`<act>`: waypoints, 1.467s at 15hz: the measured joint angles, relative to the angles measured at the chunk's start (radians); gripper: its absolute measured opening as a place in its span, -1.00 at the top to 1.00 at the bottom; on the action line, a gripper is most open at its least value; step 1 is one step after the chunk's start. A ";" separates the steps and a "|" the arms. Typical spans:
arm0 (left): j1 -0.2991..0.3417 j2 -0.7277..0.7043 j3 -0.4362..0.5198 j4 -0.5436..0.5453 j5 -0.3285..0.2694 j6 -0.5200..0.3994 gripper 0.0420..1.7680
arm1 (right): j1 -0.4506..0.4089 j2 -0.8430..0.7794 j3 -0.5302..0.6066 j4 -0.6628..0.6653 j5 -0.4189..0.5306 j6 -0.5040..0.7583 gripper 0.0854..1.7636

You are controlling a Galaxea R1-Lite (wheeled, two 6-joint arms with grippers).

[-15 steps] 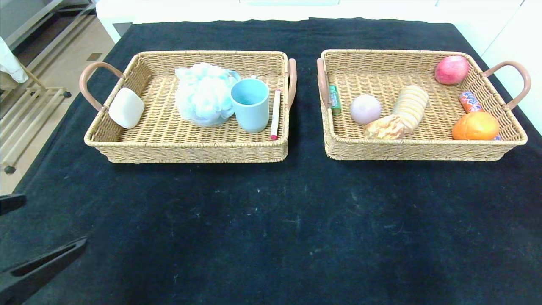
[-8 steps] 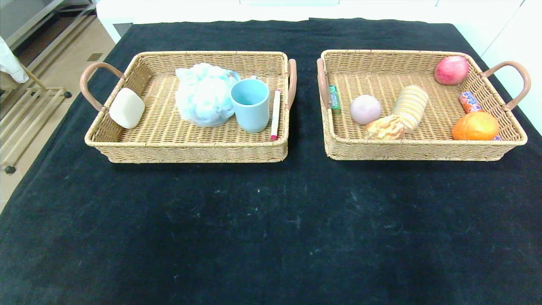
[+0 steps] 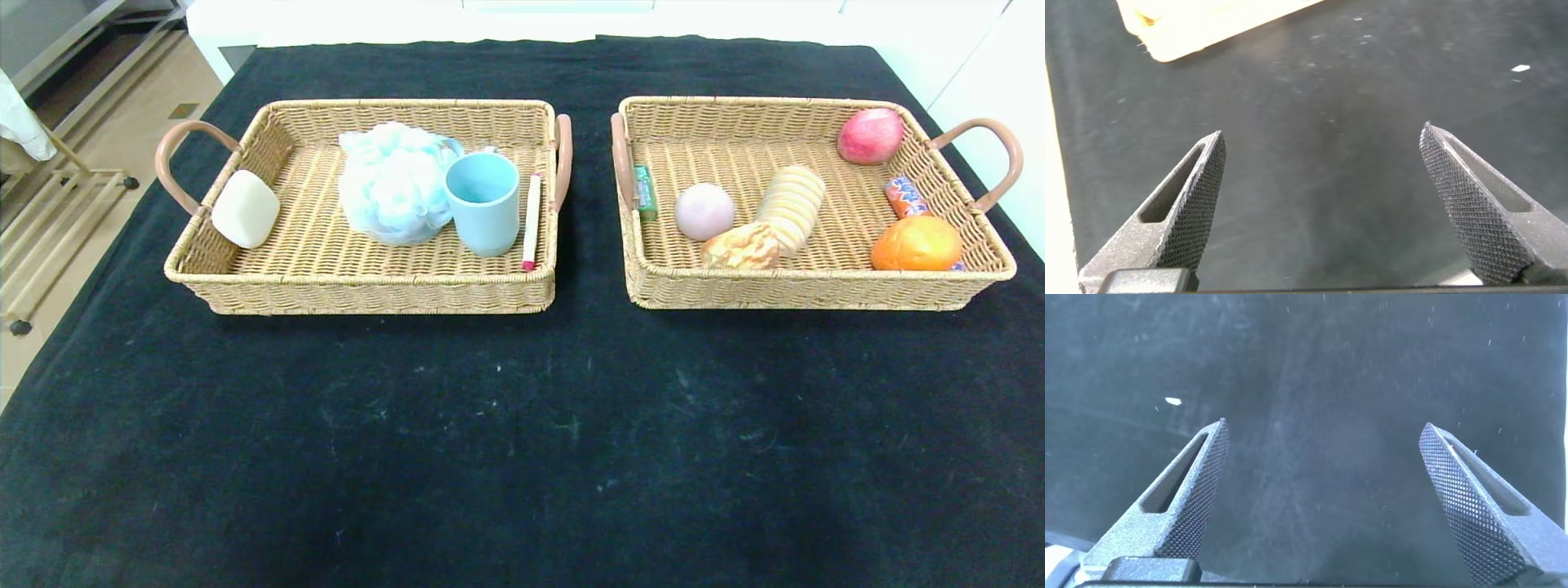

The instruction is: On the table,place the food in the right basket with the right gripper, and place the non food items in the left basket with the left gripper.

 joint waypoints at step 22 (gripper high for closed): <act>0.032 -0.248 0.854 -0.639 0.280 -0.207 -0.94 | -0.008 -0.204 0.737 -0.668 -0.176 0.043 -0.92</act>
